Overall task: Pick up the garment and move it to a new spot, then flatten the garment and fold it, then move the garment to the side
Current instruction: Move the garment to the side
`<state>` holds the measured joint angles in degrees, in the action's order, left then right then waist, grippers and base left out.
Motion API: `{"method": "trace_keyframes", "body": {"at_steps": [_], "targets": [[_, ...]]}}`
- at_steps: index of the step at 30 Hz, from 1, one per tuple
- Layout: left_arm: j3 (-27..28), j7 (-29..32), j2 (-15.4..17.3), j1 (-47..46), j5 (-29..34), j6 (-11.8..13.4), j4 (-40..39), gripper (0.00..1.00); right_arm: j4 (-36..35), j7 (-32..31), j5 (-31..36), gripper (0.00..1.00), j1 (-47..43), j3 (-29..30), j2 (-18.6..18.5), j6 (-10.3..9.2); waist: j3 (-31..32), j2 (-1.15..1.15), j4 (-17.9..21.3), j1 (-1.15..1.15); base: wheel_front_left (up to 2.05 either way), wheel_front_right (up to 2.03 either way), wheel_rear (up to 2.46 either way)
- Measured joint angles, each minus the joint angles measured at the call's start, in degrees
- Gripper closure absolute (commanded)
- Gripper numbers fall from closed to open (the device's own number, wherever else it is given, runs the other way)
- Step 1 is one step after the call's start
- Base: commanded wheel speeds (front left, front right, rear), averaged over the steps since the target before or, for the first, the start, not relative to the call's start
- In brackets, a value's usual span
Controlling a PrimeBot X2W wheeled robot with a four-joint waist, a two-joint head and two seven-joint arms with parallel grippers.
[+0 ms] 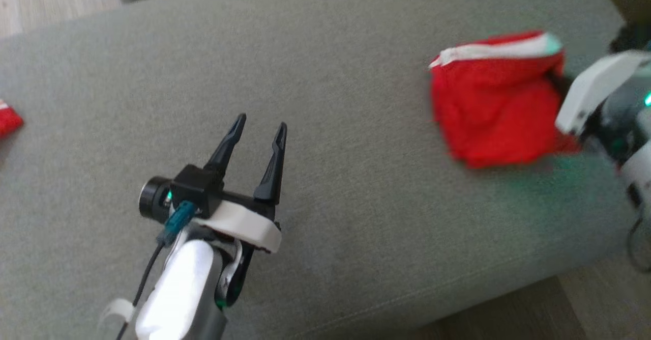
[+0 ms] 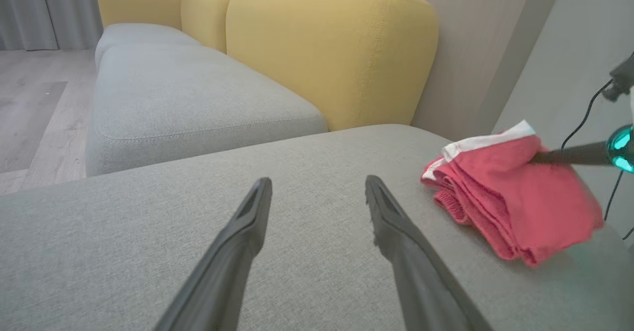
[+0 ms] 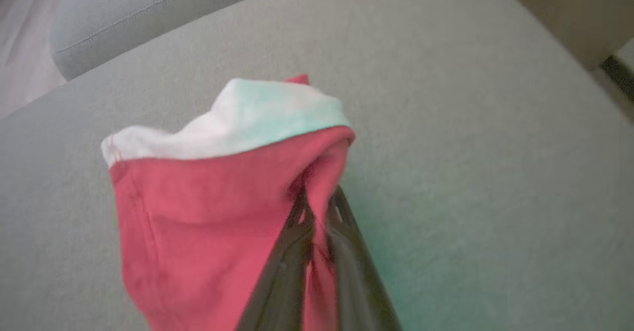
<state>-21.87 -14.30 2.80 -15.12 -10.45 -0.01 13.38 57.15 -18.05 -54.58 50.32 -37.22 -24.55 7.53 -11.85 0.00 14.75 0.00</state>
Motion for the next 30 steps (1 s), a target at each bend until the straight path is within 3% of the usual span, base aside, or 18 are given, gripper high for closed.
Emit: {"method": "trace_keyframes", "body": {"at_steps": [10,21,22,23,30], "targets": [[-0.3,0.1,1.3,-4.5,1.4,0.0,0.3,0.0,4.1,1.0,2.1,1.0,12.1,-2.5,-6.6,0.0,-8.0,0.0,-3.2,0.01,0.0,0.0,0.0],[-0.6,0.1,2.2,-5.4,1.4,0.3,-0.1,0.0,13.4,1.4,6.1,1.0,18.7,-3.6,-8.2,0.0,-11.5,0.0,-5.0,0.0,0.0,0.0,0.0],[-0.6,0.1,2.2,-5.4,1.4,0.3,-0.1,0.0,13.9,1.5,6.2,0.57,18.8,-3.6,-8.2,0.0,-11.3,0.0,-5.0,0.0,0.0,0.0,0.0],[-0.6,0.1,2.2,-5.4,1.4,0.4,0.0,0.0,14.3,2.1,6.3,0.0,18.7,-3.6,-8.2,0.0,-11.1,0.0,-5.0,0.0,0.0,0.0,0.0],[-0.5,0.1,2.2,-5.3,1.0,0.7,0.7,0.0,15.0,7.6,7.4,0.0,18.7,-4.4,-7.5,0.0,-8.3,0.0,-5.5,0.0,0.0,0.0,0.0]]}}
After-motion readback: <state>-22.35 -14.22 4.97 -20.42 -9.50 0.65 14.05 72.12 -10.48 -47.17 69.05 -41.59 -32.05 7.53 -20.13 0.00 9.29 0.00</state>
